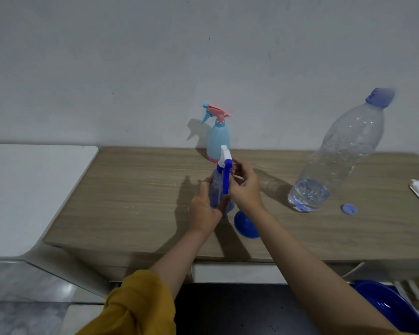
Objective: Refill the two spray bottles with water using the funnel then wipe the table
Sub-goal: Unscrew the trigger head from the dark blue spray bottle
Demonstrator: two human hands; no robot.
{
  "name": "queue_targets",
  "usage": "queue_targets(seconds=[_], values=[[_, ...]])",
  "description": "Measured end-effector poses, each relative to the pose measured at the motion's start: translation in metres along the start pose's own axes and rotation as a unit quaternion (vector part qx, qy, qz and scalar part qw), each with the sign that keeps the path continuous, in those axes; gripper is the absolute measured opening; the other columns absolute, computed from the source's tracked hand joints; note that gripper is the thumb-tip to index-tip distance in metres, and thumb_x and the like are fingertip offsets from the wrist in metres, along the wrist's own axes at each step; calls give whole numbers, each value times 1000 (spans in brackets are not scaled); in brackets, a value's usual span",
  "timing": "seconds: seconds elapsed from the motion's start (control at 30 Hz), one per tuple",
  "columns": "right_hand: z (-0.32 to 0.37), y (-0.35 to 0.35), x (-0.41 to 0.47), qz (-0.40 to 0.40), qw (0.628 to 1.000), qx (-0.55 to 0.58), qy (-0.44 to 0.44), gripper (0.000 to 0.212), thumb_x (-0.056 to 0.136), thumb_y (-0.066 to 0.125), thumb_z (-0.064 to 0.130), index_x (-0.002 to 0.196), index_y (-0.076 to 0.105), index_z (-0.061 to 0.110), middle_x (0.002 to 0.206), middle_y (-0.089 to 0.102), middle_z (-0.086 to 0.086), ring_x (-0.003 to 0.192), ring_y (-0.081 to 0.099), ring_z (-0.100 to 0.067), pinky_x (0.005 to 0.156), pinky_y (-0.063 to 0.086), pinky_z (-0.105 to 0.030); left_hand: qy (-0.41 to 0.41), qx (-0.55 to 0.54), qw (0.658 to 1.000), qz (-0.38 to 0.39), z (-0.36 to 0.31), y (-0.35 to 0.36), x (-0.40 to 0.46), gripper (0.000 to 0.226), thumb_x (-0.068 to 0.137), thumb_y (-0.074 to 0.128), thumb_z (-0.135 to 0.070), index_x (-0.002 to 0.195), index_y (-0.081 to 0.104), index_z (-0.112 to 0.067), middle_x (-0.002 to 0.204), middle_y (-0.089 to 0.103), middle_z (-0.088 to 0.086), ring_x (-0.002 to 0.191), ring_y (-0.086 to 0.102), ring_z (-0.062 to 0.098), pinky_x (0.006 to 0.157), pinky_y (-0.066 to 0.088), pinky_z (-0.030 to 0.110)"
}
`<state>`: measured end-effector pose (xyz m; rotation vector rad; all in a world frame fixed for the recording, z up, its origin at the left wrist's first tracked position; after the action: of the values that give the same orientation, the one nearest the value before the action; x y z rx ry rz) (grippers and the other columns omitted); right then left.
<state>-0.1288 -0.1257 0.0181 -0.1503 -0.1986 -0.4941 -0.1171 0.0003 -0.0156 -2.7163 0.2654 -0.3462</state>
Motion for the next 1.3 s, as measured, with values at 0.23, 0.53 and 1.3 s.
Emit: queue_targets(seconds=[0.23, 0.53, 1.3], values=[[0, 1, 0, -18, 1000, 3, 1, 25, 82, 71, 8, 100, 60, 21, 96, 66, 9, 91, 61, -3, 78, 52, -18, 9, 21, 1000, -6, 2, -1, 0, 57, 78, 73, -18, 128, 45, -16, 108, 61, -4, 93, 59, 6, 66, 44, 5], [2, 1, -1, -29, 999, 32, 14, 27, 81, 74, 10, 102, 58, 19, 93, 64, 11, 86, 60, 5, 71, 49, -9, -12, 36, 999, -5, -8, -2, -4, 64, 76, 70, -3, 133, 42, -13, 109, 59, -4, 90, 58, 6, 62, 43, 2], [26, -11, 13, -5, 1000, 16, 11, 28, 86, 68, 23, 111, 59, 23, 90, 64, 3, 86, 63, -13, 72, 55, -27, -49, 60, 997, -23, -18, 0, -12, 56, 80, 68, -6, 129, 43, -17, 114, 58, -4, 96, 53, 5, 60, 39, -1]])
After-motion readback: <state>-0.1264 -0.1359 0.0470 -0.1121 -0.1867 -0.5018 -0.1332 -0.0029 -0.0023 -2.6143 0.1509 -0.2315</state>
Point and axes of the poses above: each hand's wrist, its own x-axis towards the middle knuckle, its own y-axis out of the palm, z = x × y, the point moved 7 cm from there along x, towards the middle knuckle
